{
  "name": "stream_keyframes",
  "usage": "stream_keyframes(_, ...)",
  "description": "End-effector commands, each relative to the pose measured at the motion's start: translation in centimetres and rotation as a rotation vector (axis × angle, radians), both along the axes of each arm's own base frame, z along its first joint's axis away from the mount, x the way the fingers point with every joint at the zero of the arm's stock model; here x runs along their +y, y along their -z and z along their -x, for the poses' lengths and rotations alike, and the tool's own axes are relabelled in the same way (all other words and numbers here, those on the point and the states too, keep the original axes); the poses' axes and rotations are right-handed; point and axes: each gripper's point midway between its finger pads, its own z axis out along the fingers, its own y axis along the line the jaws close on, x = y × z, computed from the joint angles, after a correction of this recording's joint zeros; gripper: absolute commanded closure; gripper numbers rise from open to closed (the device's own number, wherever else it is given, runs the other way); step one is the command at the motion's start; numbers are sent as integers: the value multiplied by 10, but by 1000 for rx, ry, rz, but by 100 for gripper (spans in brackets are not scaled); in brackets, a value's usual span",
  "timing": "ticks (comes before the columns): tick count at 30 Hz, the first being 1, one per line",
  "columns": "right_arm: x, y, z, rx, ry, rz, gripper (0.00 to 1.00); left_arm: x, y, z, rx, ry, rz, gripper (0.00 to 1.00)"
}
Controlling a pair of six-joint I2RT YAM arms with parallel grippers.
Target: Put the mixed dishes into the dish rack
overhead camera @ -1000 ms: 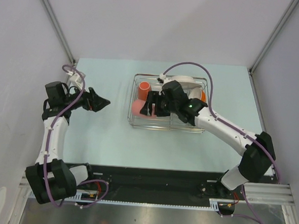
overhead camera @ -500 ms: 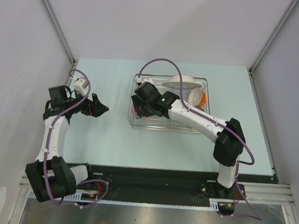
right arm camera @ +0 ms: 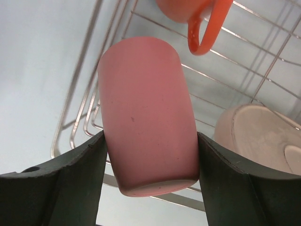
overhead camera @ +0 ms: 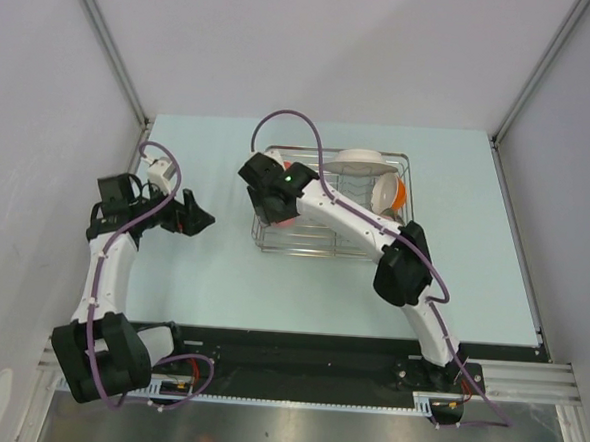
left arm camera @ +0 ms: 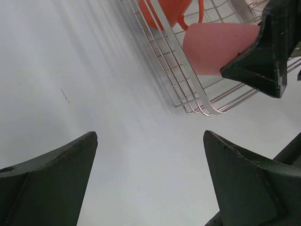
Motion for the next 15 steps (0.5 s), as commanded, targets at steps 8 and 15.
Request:
stream_keyframes(8, -15, 3, 2, 50, -21, 102, 100, -2, -9, 3, -72, 21, -22, 0)
stream_keyframes(15, -16, 22, -5, 111, -35, 124, 100, -3, -11, 3, -83, 18, -14, 0)
